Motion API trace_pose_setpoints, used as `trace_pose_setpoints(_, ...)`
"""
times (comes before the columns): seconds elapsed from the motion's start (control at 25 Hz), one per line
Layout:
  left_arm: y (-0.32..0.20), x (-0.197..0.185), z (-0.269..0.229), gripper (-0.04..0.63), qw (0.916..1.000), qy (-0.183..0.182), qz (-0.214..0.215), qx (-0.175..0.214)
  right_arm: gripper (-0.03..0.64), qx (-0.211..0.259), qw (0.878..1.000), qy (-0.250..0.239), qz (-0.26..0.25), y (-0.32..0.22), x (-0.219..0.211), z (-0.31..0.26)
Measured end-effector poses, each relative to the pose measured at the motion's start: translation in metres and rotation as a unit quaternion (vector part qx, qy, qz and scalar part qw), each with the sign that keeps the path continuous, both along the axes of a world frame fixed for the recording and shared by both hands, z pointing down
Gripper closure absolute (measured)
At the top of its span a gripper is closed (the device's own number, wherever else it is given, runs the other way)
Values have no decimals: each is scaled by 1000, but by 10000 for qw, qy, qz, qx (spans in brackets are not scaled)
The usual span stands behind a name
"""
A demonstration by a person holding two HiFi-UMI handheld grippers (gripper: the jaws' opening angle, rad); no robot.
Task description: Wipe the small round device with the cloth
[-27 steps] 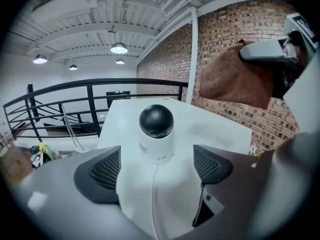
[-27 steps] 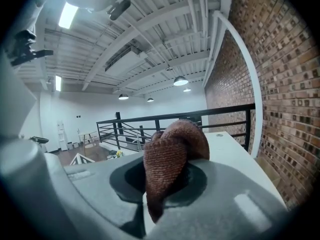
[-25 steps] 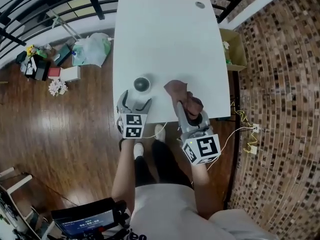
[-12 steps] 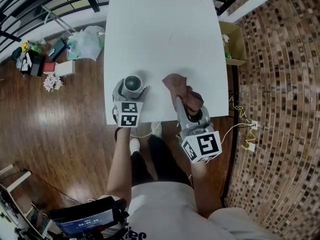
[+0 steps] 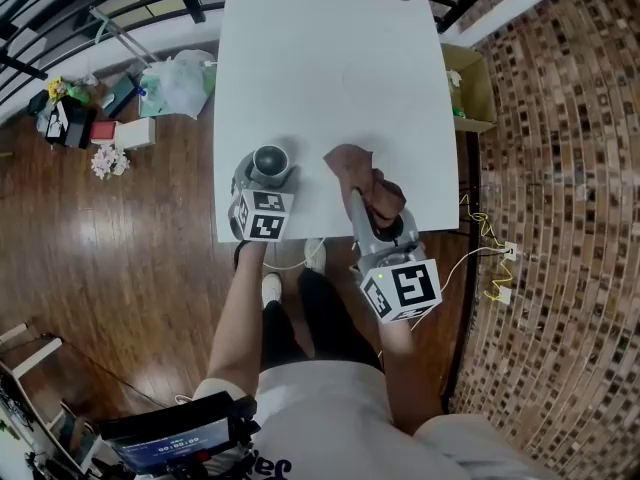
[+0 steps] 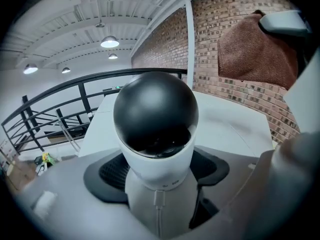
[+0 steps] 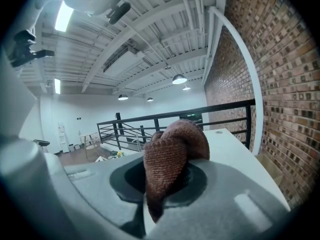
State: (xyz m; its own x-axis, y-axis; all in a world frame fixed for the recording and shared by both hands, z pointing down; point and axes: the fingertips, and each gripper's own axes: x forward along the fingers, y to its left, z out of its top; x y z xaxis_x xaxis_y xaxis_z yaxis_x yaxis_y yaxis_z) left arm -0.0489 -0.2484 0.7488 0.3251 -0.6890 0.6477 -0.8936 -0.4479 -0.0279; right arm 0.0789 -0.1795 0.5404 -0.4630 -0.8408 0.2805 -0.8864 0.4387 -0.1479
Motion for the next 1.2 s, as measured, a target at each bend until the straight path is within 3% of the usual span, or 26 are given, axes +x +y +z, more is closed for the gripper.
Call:
trace_pose_setpoints(0.2, 16, 9, -16, 198, 9971, 504, 392, -407, 591, 11, 10000, -60, -64, 3, -4, -6)
trace_pose_setpoints(0.36, 44, 17, -49, 198, 9907, 676, 933, -730, 591, -197, 9942, -458, -955, 14, -25, -26)
trace_pose_setpoints(0.48, 66, 25, -86, 198, 9817, 575, 1589, -879, 591, -425, 9689, -998, -2222, 28, -55, -68)
trace_pose_setpoints(0.6, 87, 31, -132, 198, 9718, 576, 2060, -993, 591, -976, 9280, -1306, -3350, 42, -89, -116)
trace_pose_setpoints(0.68, 103, 33, -161, 198, 9657, 652, 2261, -1101, 591, -1345, 9064, -978, -3884, 54, -113, -130)
trace_pose_setpoints(0.84, 118, 28, -210, 198, 9633, 707, 2372, -1036, 592, -1500, 8971, 705, -4095, 63, -148, -118)
trace_pose_setpoints(1.04, 136, 21, -246, 198, 9618, 749, 2500, -829, 592, -786, 8991, 1823, -3902, 56, -173, -138)
trace_pose_setpoints(1.12, 141, 18, -254, 199, 9612, 770, 2546, -729, 592, -686, 9014, 1902, -3828, 45, -174, -142)
trace_pose_setpoints(1.2, 143, 14, -261, 201, 9613, 838, 2546, -633, 592, -750, 9111, 1724, -3668, 32, -168, -146)
